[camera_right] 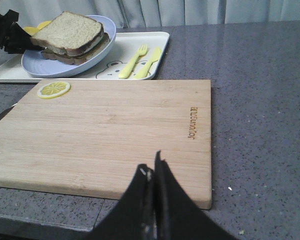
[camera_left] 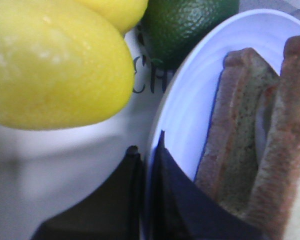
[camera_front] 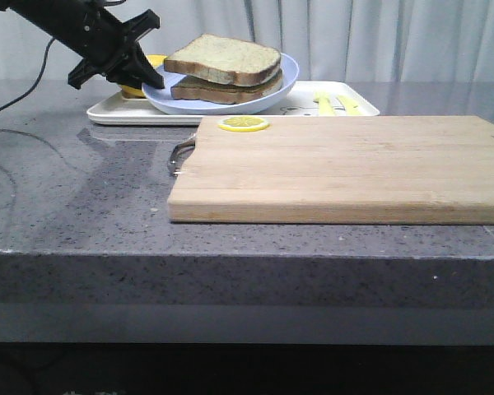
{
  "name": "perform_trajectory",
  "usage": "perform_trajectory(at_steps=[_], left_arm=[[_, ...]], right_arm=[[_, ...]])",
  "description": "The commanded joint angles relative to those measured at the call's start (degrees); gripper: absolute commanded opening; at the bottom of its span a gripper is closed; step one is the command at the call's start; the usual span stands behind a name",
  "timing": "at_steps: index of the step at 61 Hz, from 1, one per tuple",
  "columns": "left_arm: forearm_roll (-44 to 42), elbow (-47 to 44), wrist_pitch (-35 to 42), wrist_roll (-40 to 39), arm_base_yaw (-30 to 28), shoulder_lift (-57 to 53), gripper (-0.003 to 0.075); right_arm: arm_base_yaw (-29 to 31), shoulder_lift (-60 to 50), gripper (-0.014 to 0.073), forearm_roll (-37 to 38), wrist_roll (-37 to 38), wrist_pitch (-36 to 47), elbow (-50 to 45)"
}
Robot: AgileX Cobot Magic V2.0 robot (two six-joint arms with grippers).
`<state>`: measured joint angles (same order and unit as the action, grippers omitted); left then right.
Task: Place bread and move sandwich to tray
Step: 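Carry the plate with the left gripper and lower it onto the white tray, then open the left gripper and lift it away from the plate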
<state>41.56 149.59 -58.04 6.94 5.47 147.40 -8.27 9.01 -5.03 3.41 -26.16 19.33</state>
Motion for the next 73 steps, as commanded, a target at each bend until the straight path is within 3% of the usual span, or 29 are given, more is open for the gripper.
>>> perform_trajectory(at_steps=[1, 33, 37, 45, 62, 73], left_arm=[[4.62, 2.23, 3.31, -0.62, 0.36, -4.38, -0.002], [4.24, 2.23, 3.33, 5.26, 1.0, -4.38, -0.0001], [4.24, 2.23, 3.21, 5.35, 1.0, -4.38, 0.0034], [4.24, 2.23, 3.21, 5.35, 1.0, -4.38, 0.0175], [4.24, 2.23, 3.21, 5.83, 1.0, -4.38, 0.0308], [3.64, 2.23, 3.09, 6.87, 1.0, -4.38, 0.047]], right_arm=[[0.16, 0.65, -0.0059, -0.22, -0.13, 4.26, 1.41], [0.16, 0.65, -0.0059, -0.22, -0.13, 4.26, 1.41], [0.16, 0.65, -0.0059, -0.22, -0.13, 4.26, 1.41], [0.16, 0.65, -0.0059, -0.22, -0.13, 4.26, 1.41], [0.16, 0.65, -0.0059, -0.22, -0.13, 4.26, 1.41], [0.16, 0.65, -0.0059, -0.22, -0.13, 4.26, 1.41]])
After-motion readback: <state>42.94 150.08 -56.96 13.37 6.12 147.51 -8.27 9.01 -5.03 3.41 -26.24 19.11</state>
